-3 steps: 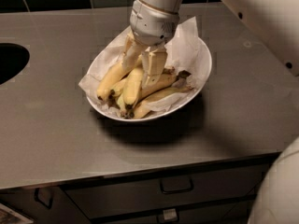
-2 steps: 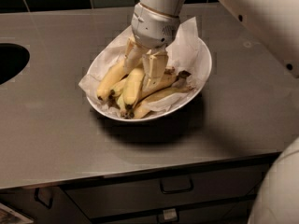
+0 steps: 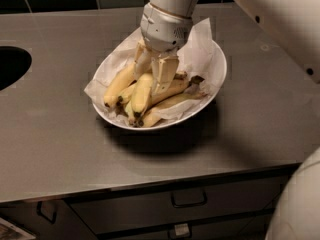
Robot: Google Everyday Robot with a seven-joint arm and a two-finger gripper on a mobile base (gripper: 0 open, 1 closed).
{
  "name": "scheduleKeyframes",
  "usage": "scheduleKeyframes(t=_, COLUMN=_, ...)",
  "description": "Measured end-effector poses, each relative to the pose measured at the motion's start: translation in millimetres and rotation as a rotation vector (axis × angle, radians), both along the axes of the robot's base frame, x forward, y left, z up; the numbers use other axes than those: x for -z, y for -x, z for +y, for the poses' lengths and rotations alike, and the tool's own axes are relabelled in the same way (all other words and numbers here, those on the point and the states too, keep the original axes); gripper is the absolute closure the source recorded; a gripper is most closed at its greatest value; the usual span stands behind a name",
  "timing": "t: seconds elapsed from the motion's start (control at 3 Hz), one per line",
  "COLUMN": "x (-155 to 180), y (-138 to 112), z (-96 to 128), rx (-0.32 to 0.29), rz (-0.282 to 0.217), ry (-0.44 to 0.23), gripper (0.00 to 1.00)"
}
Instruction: Pick banana from white bowl
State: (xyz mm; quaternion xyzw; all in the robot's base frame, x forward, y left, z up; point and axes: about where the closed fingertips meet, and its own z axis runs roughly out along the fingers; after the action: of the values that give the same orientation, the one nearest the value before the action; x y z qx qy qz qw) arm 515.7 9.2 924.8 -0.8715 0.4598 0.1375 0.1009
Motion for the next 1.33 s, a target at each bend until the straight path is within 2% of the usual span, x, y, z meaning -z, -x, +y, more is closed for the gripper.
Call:
scheduleKeyframes(t=0.33, x=-4, y=-7, z=6, rx=0.017, rz=-0.042, ry=-0.031, gripper=1.00)
scheduleKeyframes(t=0.67, x=-17, y=-3, z=4, rx=0.054, rz=-0.114, ry=-0.076, gripper=1.00)
scheduleKeyframes(t=1.33, x=-37, y=12, z=-8, rx=0.116, rz=-0.213, ry=-0.133, gripper=1.00)
